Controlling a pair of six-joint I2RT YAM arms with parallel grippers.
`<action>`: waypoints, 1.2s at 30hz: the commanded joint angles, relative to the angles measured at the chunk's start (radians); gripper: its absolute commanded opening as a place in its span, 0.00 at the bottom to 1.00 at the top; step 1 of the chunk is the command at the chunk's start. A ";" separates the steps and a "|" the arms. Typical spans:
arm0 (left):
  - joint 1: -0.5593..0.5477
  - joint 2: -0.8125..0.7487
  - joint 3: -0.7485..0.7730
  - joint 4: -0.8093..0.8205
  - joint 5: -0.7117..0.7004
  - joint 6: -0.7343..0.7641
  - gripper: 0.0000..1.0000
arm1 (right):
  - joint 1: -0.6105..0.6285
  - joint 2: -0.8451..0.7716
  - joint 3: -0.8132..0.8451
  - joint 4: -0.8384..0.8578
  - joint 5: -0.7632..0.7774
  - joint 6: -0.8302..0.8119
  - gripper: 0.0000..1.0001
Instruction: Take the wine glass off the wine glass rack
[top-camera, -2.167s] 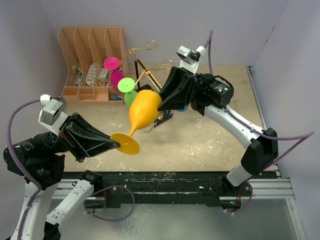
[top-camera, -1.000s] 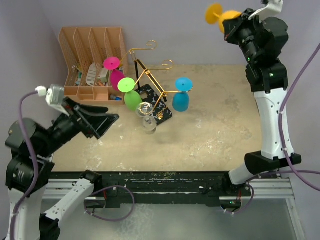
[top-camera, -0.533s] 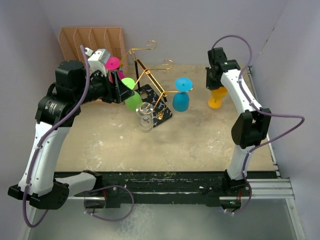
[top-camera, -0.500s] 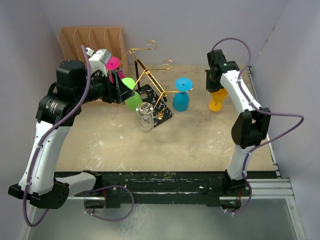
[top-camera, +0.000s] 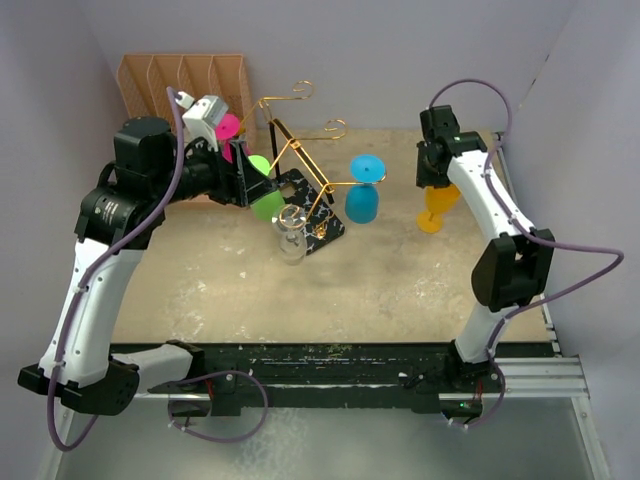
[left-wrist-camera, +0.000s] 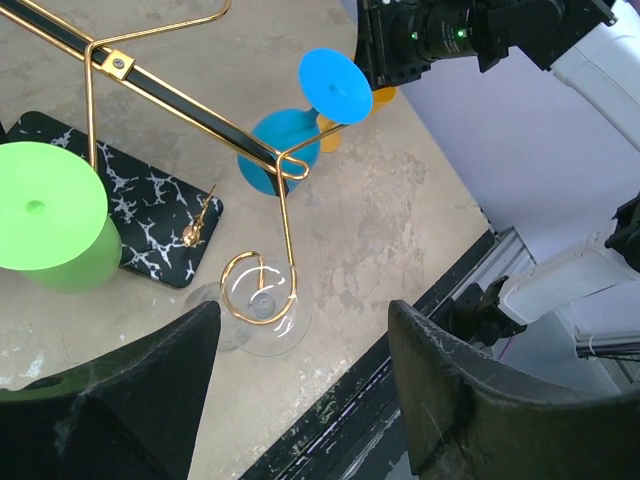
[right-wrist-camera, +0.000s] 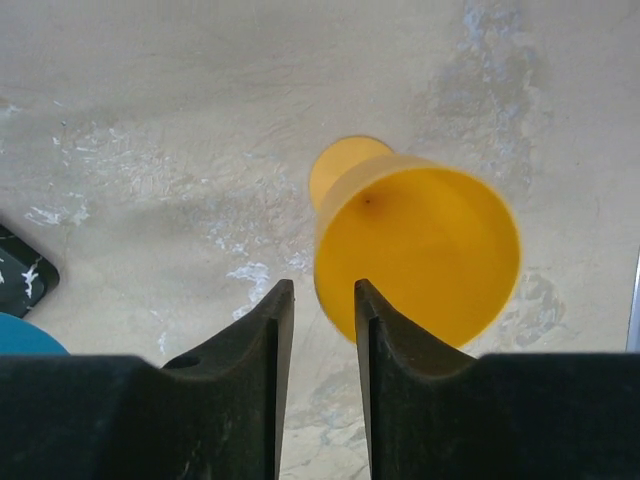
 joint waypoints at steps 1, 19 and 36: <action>0.000 0.005 -0.001 0.069 0.035 0.012 0.72 | 0.003 -0.095 0.011 0.023 0.057 0.025 0.36; -0.003 0.227 -0.108 0.497 0.266 -0.271 0.71 | 0.015 -0.882 -0.292 0.182 -0.122 0.097 0.46; -0.104 0.507 0.098 0.480 0.163 -0.323 0.65 | 0.015 -1.071 -0.453 0.236 -0.179 0.071 0.45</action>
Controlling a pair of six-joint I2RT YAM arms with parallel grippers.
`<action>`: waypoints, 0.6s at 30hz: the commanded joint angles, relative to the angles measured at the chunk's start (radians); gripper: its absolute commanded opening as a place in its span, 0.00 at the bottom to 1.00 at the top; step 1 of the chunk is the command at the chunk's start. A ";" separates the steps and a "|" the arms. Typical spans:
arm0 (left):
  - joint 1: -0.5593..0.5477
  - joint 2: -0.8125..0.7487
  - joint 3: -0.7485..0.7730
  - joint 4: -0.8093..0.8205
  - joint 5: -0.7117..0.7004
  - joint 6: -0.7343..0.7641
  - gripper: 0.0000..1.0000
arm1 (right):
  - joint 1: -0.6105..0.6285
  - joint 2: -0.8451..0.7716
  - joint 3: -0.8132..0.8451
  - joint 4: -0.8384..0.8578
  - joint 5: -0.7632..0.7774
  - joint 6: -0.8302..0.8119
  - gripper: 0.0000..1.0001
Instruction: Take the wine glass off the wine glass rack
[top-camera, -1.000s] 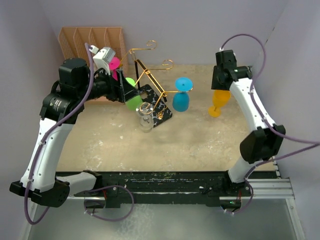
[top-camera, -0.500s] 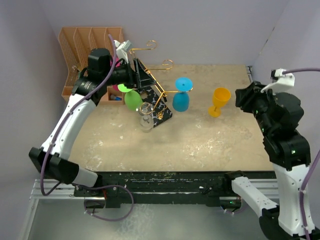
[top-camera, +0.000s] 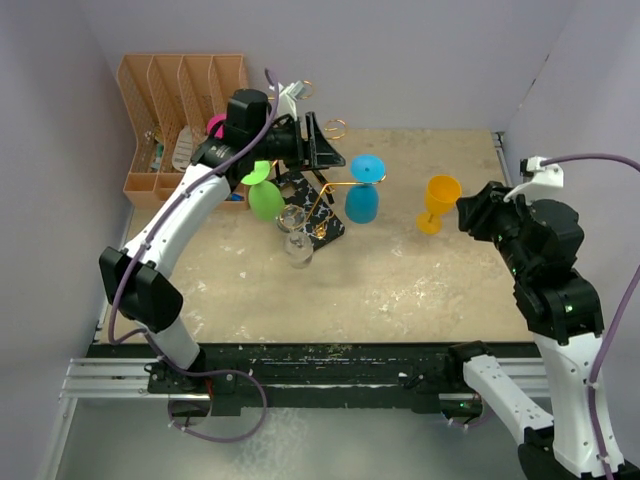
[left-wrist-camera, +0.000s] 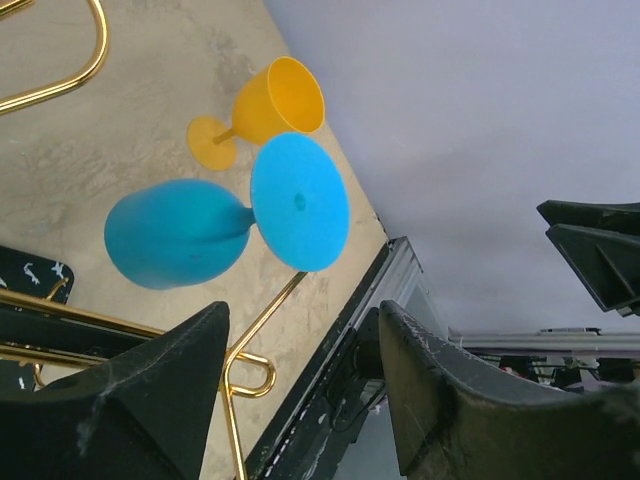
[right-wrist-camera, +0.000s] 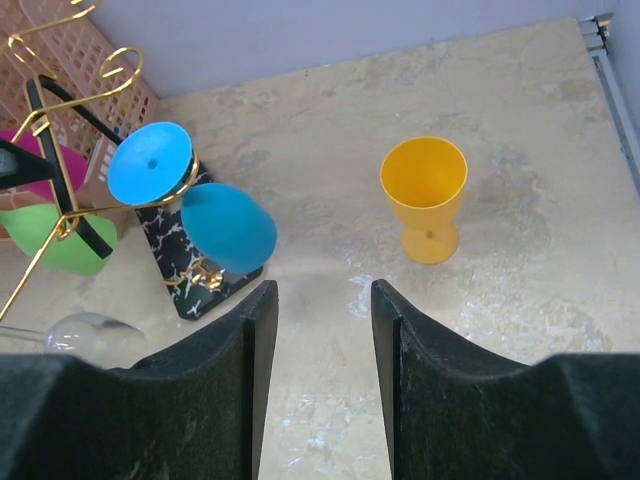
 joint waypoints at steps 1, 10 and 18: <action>-0.012 0.025 0.082 0.020 -0.041 -0.005 0.64 | 0.003 -0.032 -0.001 0.057 -0.022 -0.007 0.45; -0.040 0.101 0.119 0.005 -0.073 0.001 0.62 | 0.003 -0.063 -0.023 0.085 -0.032 -0.020 0.44; -0.049 0.139 0.124 0.048 -0.050 -0.030 0.62 | 0.003 -0.088 -0.058 0.111 -0.063 -0.030 0.43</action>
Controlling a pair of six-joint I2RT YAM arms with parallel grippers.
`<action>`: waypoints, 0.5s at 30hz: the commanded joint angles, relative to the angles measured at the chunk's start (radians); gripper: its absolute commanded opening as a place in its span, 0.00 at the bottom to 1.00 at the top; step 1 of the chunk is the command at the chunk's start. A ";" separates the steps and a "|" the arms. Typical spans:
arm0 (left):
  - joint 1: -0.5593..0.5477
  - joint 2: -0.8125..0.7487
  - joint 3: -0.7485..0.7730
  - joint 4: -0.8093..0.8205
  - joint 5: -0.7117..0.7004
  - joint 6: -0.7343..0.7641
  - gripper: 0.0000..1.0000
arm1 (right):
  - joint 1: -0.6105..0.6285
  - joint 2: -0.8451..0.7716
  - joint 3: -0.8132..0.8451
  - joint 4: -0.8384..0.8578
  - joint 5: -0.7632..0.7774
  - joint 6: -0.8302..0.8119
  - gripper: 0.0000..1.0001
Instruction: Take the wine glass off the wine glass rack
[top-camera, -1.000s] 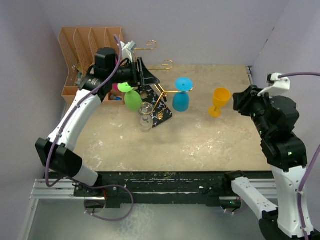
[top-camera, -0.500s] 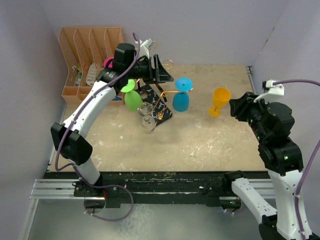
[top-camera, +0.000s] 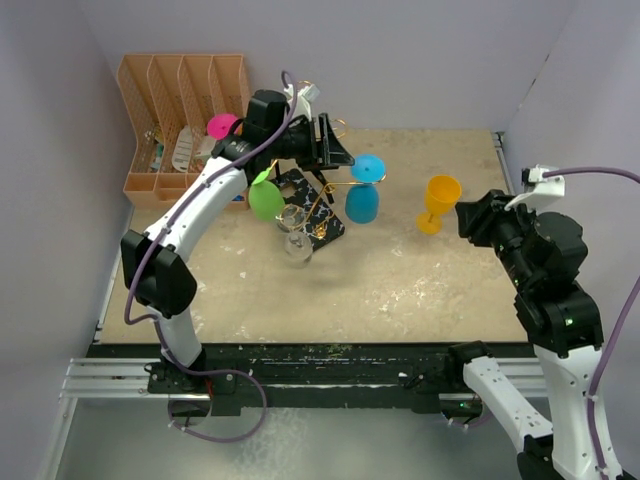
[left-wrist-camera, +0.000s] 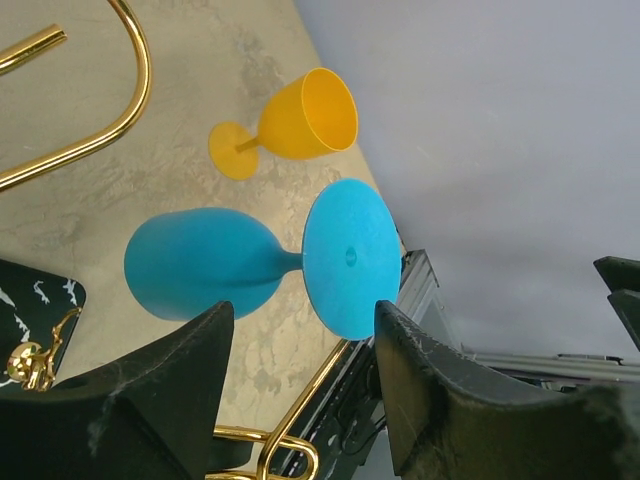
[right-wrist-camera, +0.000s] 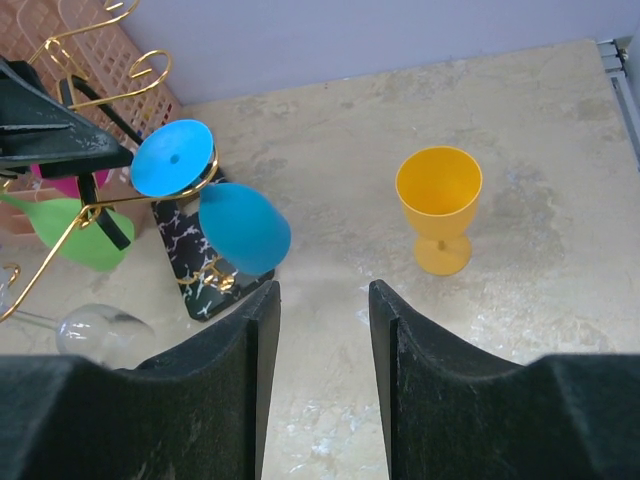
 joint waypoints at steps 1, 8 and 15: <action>-0.008 0.016 0.045 0.050 0.016 -0.027 0.61 | 0.003 -0.027 -0.007 0.063 -0.028 -0.017 0.43; -0.016 0.040 0.064 0.059 0.021 -0.036 0.60 | 0.003 -0.029 -0.016 0.064 -0.029 -0.024 0.43; -0.023 0.062 0.087 0.057 0.043 -0.044 0.50 | 0.003 -0.024 -0.016 0.069 -0.030 -0.029 0.43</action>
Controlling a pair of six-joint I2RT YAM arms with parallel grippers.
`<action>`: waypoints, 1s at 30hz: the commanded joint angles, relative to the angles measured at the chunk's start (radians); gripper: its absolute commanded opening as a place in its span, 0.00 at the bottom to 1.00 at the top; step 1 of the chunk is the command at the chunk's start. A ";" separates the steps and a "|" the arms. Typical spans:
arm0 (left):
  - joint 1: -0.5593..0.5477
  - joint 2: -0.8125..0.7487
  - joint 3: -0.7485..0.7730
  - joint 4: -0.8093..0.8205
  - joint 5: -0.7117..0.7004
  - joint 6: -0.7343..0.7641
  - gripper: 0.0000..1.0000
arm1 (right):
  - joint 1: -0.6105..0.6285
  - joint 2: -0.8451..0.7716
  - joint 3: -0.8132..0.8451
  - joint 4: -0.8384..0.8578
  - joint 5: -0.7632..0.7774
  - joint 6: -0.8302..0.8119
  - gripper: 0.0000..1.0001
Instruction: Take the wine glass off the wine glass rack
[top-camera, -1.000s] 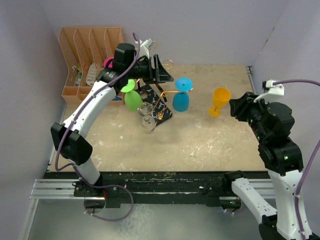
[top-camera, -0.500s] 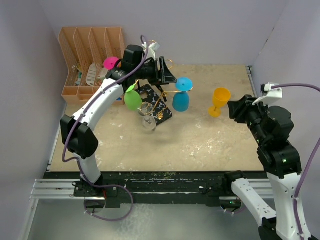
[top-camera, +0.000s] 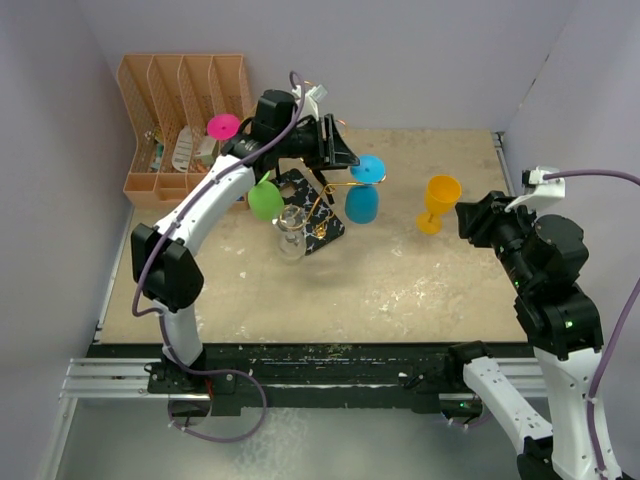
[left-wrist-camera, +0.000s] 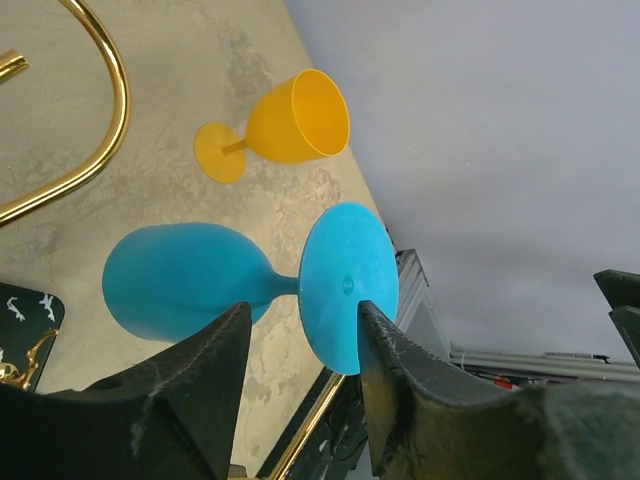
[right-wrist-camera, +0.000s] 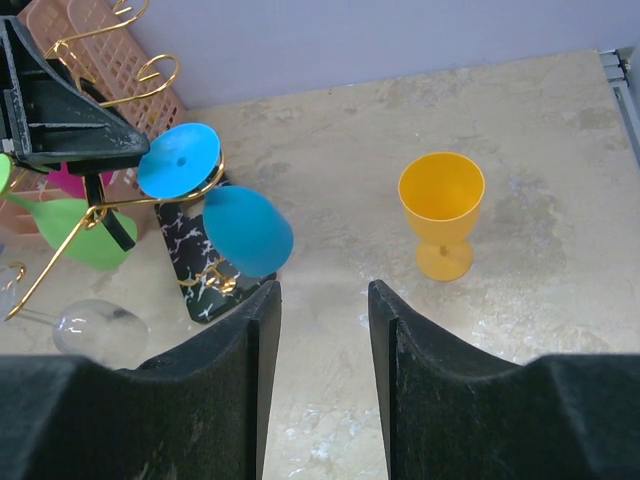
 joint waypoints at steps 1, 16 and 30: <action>-0.008 0.009 0.048 0.036 0.028 -0.017 0.50 | 0.003 -0.007 0.000 0.052 -0.016 -0.020 0.43; -0.011 0.020 0.051 0.080 0.055 -0.061 0.16 | 0.003 -0.016 -0.005 0.055 -0.016 -0.022 0.43; -0.011 0.003 0.033 0.171 0.091 -0.178 0.06 | 0.003 -0.031 -0.003 0.058 -0.024 -0.003 0.42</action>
